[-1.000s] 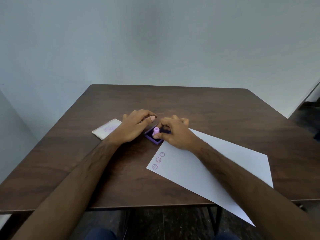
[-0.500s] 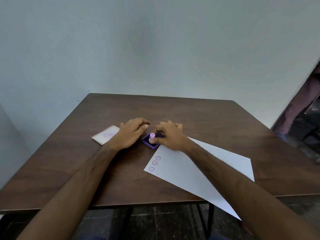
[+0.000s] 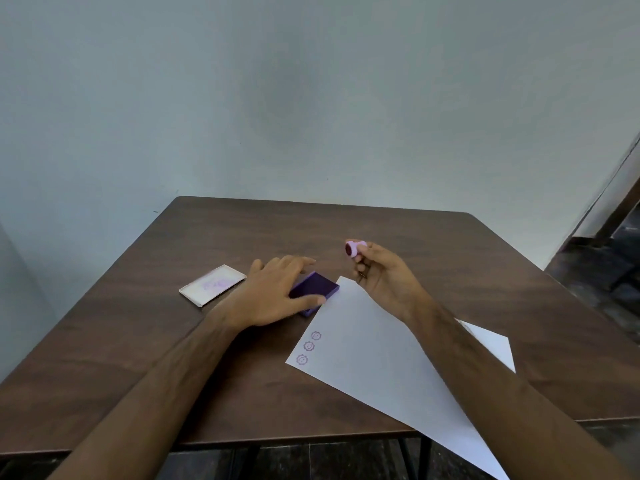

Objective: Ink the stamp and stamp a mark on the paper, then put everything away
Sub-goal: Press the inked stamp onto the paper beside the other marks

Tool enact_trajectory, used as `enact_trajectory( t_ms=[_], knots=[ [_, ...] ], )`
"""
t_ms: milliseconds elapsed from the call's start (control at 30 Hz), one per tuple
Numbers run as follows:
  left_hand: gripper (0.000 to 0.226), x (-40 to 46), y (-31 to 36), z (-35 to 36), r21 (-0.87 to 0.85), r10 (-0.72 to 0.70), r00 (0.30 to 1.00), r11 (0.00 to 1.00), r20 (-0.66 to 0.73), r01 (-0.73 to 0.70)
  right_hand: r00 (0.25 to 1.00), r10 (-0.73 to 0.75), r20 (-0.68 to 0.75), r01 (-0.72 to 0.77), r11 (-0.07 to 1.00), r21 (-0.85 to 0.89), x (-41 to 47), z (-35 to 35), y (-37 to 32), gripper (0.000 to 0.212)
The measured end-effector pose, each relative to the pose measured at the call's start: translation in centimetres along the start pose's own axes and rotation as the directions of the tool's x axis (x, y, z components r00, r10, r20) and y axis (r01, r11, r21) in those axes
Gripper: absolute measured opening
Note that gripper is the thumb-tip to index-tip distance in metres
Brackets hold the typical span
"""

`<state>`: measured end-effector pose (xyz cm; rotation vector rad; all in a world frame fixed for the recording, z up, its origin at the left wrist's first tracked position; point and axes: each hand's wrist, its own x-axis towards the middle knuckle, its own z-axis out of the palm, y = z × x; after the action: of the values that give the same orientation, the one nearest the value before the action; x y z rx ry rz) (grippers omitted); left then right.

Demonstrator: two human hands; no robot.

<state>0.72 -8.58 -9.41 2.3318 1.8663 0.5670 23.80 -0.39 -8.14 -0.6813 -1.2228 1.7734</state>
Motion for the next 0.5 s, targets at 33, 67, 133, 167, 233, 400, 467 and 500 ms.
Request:
enact_trajectory(
  t_ms=[33,67,133,167,233,400,467,500],
  knots=[
    [0.079,0.1,0.4,0.2,0.054,0.011,1.000,0.998,0.010,-0.011,1.000,0.021,-0.016,-0.020,0.998,0.058,-0.1,-0.4,0.2,0.017],
    [0.083,0.2,0.7,0.4,0.099,0.016,1.000,0.995,0.020,-0.018,0.999,0.042,-0.026,-0.039,0.993,0.114,-0.1,-0.8,0.5,0.017],
    [0.089,0.4,1.0,0.7,0.155,0.012,0.999,0.988,0.038,-0.018,0.998,0.067,-0.018,-0.062,0.977,0.205,-0.1,-1.3,0.9,0.015],
    [0.090,0.5,1.0,0.9,0.169,0.008,0.999,0.985,0.038,-0.015,0.998,0.070,-0.012,-0.065,0.970,0.233,-0.1,-1.4,1.0,0.014],
    [0.088,0.5,1.0,1.0,0.171,0.000,1.000,0.985,0.019,-0.003,0.998,0.065,0.006,-0.064,0.961,0.268,0.0,-1.6,1.2,0.014],
    [0.086,0.4,0.1,0.4,0.208,-0.009,1.000,0.978,-0.008,0.011,0.999,0.039,0.027,-0.045,0.964,0.262,0.0,-1.6,1.3,0.022],
    [0.084,0.1,-0.5,-0.1,0.257,0.001,1.000,0.966,-0.016,0.003,0.998,0.033,0.046,-0.044,0.966,0.254,0.0,-1.6,1.2,0.020],
    [0.083,0.0,-0.8,-0.3,0.277,0.004,1.000,0.961,-0.020,0.002,0.998,0.033,0.057,-0.047,0.967,0.252,0.0,-1.6,1.2,0.019]
  ],
)
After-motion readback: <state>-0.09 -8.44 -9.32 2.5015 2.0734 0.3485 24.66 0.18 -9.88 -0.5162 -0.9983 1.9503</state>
